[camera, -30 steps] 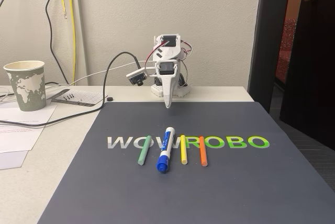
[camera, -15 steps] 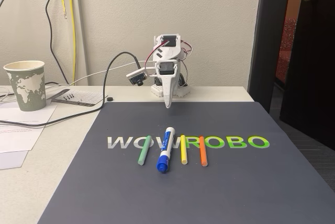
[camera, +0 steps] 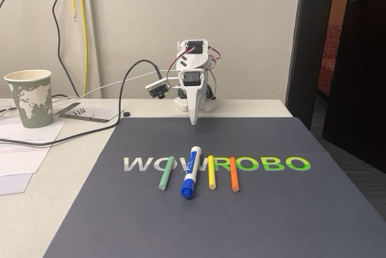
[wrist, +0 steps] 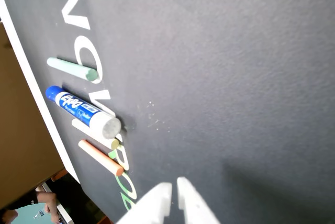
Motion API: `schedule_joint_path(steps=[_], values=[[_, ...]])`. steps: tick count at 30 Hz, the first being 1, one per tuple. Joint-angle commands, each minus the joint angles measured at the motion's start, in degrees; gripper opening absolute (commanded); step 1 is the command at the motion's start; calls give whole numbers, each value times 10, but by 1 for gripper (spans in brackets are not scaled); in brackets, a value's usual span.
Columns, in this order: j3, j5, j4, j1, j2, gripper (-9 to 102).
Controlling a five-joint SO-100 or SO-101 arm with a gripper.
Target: Pick up the blue marker.
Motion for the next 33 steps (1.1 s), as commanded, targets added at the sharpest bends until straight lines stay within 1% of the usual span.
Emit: schedule_joint_path(steps=[1, 7, 11, 13, 15, 17, 21, 23, 27, 33], values=[[0, 5, -31, 1, 33, 0], [-3, 6, -83, 4, 33, 0], [-20, -30, -93, 10, 33, 0], [-32, -40, -111, 11, 13, 0], [-62, -47, -132, 19, -46, 0], [-130, -45, -140, 29, -156, 0], [-295, -40, -98, 40, -346, 0], [-329, -55, -108, 38, -382, 0], [-354, -98, -163, 30, -438, 0], [-408, -160, -209, 24, -533, 0]])
